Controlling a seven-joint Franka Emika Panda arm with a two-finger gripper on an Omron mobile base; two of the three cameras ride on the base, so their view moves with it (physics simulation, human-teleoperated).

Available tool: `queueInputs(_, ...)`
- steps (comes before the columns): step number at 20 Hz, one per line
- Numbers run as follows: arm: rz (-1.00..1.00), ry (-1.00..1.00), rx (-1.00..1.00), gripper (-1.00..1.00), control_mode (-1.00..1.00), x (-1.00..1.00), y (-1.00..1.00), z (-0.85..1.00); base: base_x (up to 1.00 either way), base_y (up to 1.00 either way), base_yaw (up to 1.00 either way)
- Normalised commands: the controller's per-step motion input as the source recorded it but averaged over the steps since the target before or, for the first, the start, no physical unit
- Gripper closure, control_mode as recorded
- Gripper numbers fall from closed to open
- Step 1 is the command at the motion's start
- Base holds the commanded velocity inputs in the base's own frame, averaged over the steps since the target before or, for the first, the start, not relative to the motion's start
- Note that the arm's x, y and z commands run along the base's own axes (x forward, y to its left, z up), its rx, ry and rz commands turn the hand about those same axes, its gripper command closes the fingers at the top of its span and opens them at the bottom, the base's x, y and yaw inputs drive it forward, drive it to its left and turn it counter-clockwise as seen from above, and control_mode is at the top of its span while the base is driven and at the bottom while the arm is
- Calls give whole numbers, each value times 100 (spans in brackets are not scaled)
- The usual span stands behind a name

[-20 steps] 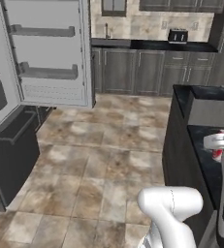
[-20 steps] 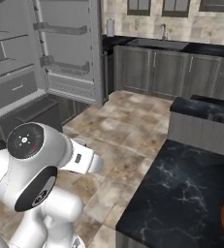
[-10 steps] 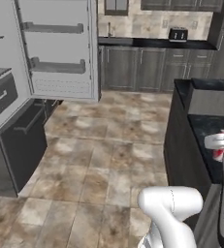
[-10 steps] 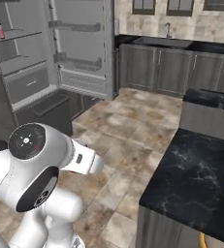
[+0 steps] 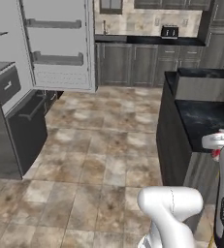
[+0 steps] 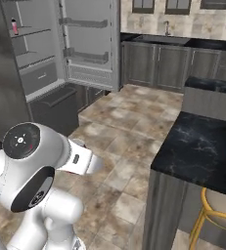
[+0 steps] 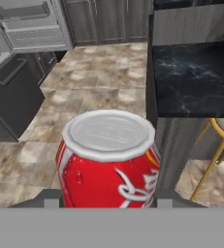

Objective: Open the fridge, grab two sodas, and place both sodas inside the bowl with ice on the dining counter.

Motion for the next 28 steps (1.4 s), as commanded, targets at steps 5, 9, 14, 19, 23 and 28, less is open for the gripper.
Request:
queueInputs(5, 0, 0, 0, 100, 100, 0, 0, 0, -5, -90, -10)
queueInputs(9, 0, 0, 0, 100, 100, 0, 0, 0, 43, -82, -9)
queueInputs(14, 0, 0, 0, 100, 100, 0, 0, 0, 55, -65, -12)
queueInputs(19, 0, 0, 0, 100, 100, 0, 0, 0, 78, -36, -12)
queueInputs(23, 0, 0, 0, 100, 100, 0, 0, 0, 59, -41, -16)
queueInputs(28, 0, 0, 0, 100, 100, 0, 0, 0, 0, -77, -22)
